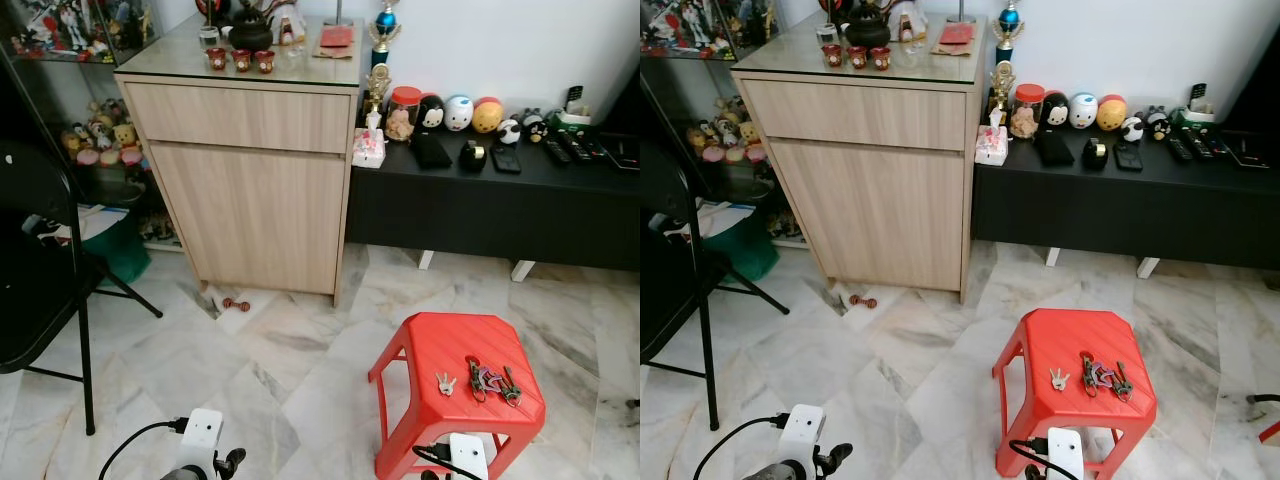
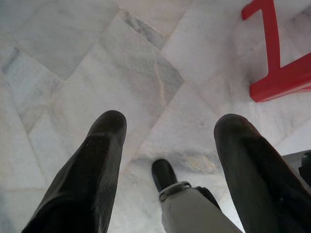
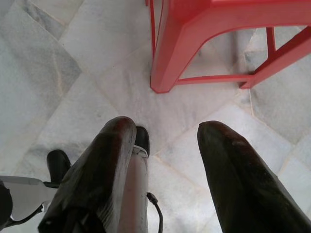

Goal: Hang keys on a hook

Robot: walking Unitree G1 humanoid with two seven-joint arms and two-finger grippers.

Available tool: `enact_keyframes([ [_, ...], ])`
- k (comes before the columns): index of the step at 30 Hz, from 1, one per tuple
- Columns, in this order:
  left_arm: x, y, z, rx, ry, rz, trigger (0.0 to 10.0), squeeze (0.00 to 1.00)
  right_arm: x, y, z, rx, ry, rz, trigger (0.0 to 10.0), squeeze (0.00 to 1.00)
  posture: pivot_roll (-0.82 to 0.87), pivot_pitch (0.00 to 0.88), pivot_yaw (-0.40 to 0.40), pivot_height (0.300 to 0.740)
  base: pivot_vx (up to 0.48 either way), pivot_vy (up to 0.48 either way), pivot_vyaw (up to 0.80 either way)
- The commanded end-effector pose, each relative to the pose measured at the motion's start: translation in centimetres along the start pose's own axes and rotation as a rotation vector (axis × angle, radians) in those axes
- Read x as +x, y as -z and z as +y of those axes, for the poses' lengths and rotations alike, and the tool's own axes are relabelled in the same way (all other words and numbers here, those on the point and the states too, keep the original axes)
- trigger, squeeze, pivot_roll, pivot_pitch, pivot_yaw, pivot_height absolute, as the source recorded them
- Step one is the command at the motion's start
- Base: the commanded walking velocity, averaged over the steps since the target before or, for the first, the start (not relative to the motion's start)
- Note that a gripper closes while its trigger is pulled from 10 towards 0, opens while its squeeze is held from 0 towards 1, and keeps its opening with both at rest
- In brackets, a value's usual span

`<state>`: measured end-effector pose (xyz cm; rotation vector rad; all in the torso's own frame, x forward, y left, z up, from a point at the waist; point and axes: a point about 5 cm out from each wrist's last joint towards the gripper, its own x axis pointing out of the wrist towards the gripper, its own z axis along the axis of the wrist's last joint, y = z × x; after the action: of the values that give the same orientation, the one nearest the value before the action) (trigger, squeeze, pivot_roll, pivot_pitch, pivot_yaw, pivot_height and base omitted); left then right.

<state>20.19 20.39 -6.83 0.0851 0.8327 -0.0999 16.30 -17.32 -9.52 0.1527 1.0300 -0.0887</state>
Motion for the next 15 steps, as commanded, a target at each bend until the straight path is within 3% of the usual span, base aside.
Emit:
enact_keyframes([
  [1,-0.05,0.37,-0.25,0.021,0.011,0.012,10.0,0.00,-0.01,-0.09,-0.25,0.009,0.012,-0.004,10.0,0.00,0.00,0.000,-0.043,0.740,0.000,-0.319,0.00],
  [15,-0.04,0.27,-0.23,0.020,0.013,0.006,10.0,0.00,-0.11,0.29,-0.52,0.053,0.025,-0.011,10.0,0.00,0.00,0.000,-0.042,0.740,0.000,-0.315,0.00],
])
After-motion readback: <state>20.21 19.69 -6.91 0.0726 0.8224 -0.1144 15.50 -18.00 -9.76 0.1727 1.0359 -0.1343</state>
